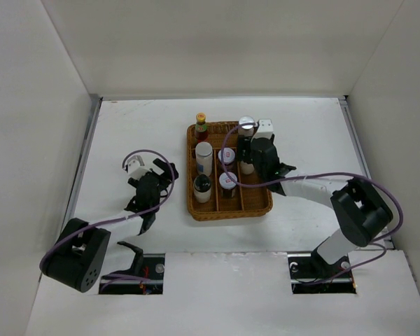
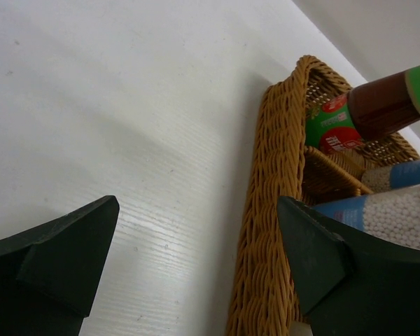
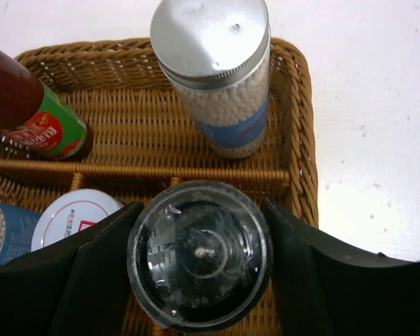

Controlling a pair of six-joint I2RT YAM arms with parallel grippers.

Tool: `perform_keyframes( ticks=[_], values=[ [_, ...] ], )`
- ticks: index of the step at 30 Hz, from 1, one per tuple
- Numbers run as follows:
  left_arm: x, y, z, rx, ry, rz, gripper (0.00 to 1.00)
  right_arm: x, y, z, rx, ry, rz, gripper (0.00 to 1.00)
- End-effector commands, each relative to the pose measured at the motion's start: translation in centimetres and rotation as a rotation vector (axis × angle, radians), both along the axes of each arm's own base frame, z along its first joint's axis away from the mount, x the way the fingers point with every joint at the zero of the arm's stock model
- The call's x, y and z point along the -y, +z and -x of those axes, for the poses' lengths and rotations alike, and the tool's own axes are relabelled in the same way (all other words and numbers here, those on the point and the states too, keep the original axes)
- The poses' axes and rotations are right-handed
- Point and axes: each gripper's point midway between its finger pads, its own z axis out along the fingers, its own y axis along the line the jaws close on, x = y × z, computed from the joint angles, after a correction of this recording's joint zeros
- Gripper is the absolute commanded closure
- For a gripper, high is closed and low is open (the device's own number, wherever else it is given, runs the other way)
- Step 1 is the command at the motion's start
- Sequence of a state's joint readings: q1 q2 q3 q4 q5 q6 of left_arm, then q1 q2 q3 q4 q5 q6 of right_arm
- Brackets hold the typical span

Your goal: Organize the condiment bottles

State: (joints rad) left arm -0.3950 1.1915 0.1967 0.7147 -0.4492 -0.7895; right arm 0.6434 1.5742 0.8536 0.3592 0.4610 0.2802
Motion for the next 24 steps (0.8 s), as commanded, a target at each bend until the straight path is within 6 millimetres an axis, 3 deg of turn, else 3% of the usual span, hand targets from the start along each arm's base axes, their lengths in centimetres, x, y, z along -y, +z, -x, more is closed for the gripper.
perform_keyframes(
  ticks=[1, 3, 10, 12, 18, 20, 24],
  values=[
    [-0.1, 1.1, -1.2, 0.006, 0.02, 0.002, 0.0, -1.1, 5.0, -1.5, 0.163, -0.015, -0.083, 0.18],
    [-0.7, 1.0, -1.4, -0.013, 0.054, -0.017, 0.0, -0.6, 5.2, -1.1, 0.161, -0.033, -0.081, 0.0],
    [-0.4, 1.0, -1.7, -0.071, 0.071, -0.053, 0.0, 4.4, 9.0, 2.2, 0.248, -0.207, -0.16, 0.0],
    [0.0, 1.0, -1.7, -0.082, 0.058, -0.056, 0.0, 6.2, 8.9, 3.3, 0.264, -0.27, -0.223, 0.0],
    [0.9, 1.2, -2.0, -0.084, 0.033, -0.06, 0.0, 13.4, 3.7, 6.2, 0.229, -0.468, -0.441, 0.0],
    [1.0, 0.9, -1.8, -0.088, 0.031, -0.063, 0.0, 14.9, 1.8, 6.5, 0.199, -0.511, -0.518, 0.0],
    [1.0, 0.8, -2.0, -0.099, 0.032, -0.068, 0.0, 17.0, 0.1, 6.0, 0.164, -0.558, -0.614, 0.0]
  ],
)
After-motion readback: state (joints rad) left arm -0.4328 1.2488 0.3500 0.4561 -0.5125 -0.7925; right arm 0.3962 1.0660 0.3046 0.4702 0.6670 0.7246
